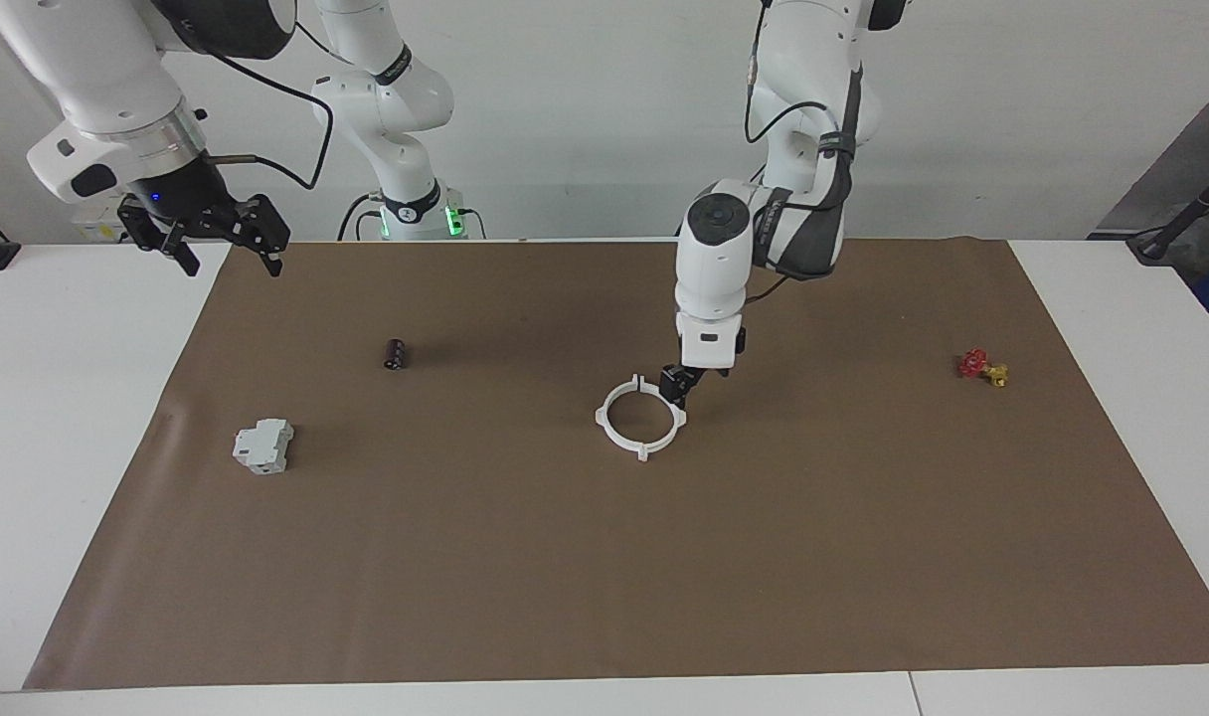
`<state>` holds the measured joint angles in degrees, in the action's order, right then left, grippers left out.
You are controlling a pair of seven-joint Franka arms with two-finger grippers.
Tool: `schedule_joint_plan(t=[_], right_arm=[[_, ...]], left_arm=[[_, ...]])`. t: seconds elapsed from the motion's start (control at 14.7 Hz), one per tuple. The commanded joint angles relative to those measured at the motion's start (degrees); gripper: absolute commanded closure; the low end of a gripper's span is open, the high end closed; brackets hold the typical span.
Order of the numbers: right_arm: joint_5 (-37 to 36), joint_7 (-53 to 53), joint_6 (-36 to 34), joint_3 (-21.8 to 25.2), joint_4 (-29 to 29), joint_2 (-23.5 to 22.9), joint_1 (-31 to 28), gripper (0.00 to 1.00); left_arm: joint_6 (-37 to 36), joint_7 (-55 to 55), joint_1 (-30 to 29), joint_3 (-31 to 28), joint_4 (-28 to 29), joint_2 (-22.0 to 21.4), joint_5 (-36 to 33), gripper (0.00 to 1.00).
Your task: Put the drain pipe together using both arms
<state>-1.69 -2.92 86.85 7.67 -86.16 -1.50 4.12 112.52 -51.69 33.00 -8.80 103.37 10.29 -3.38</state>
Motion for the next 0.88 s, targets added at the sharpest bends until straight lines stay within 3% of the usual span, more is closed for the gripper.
schedule_joint_plan(t=[0.0,0.81], right_arm=[[0.02,-1.47,0.51,-0.11,-0.76,0.79,-0.25,0.0],[0.02,-1.47,0.51,-0.11,-0.76,0.79,-0.25,0.0]], left_arm=[[-6.5,13.85,-6.52,0.54,-1.76,-3.43,-0.84,0.0],[-8.8,50.0,-24.73,0.36,-1.33,-7.48,0.3,0.0]])
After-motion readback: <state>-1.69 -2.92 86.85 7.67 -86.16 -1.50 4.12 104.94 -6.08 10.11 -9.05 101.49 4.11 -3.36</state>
